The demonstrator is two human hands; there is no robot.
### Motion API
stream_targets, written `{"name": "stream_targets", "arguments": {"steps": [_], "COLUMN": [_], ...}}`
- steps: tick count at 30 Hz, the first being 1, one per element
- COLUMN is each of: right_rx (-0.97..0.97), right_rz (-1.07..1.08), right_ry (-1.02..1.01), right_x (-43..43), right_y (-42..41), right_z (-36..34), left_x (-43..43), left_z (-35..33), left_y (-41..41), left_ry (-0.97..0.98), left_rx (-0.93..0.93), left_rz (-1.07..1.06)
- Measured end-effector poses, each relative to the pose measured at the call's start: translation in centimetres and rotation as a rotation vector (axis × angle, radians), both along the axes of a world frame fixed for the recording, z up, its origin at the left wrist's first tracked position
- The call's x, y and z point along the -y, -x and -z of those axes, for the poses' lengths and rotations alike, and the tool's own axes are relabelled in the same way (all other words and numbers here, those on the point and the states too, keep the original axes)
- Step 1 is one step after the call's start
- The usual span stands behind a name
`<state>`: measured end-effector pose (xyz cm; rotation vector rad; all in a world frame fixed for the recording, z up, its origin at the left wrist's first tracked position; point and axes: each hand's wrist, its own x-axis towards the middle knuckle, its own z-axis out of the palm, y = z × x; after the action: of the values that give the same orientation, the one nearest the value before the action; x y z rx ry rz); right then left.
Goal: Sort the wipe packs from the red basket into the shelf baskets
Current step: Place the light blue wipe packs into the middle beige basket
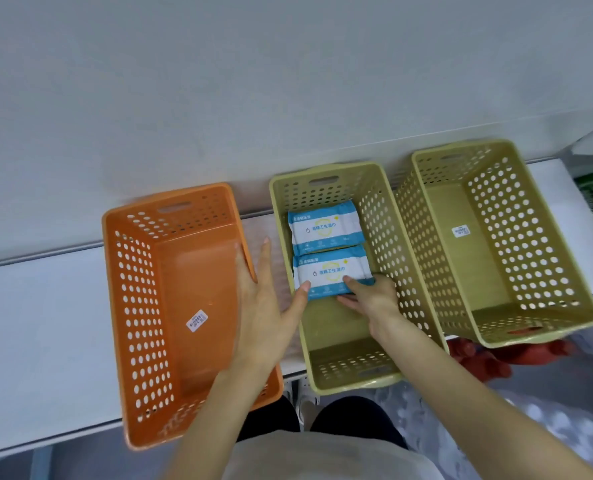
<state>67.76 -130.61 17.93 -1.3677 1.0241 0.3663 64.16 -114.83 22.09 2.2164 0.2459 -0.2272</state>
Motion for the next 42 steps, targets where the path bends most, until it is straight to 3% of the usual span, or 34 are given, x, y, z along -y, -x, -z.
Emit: {"name": "stream_targets", "arguments": {"steps": [7,13,21,23,25,28,31,35,39,42], "right_rx": [-0.156,-0.153,-0.161,-0.132,-0.012,0.383,0.726,1.002,0.991,1.06], "right_rz": [0.278,0.428,0.362,0.199,-0.139,-0.641,-0.992,-1.308,-1.605,-1.871], "right_ry": [-0.059,-0.093,-0.251,-0.284,-0.166,0.201,0.382,0.3,0.051,0.076], "right_x": [-0.4,-1.0,-0.3,0.0,0.2,-0.1,-1.8,-7.7,-15.0,-20.5], "right_y": [0.3,0.5,0.9,1.2,1.8,2.6,3.4,6.7,12.9,18.3], "right_z": [0.1,0.2,-1.2,-2.8,-4.7,-7.3,-9.3,-12.3,-12.8,-11.0], "left_x": [-0.2,-0.1,0.0,-0.3,-0.8,-2.0,-3.7,-7.0,-11.0,-13.8], "left_z": [0.1,0.1,-0.6,-1.1,-2.1,-4.0,-5.8,-7.8,-8.1,-6.6], "left_y": [0.1,0.0,0.2,0.8,1.9,4.9,9.5,17.6,26.8,33.6], "left_ry": [0.028,0.005,-0.088,-0.146,-0.166,-0.18,-0.174,0.029,0.076,0.051], "left_rx": [-0.007,-0.003,0.004,0.042,0.097,0.138,0.187,0.225,0.271,0.256], "left_rz": [0.015,0.011,0.009,0.017,-0.024,-0.169,-0.314,-0.604,-0.86,-1.041]}}
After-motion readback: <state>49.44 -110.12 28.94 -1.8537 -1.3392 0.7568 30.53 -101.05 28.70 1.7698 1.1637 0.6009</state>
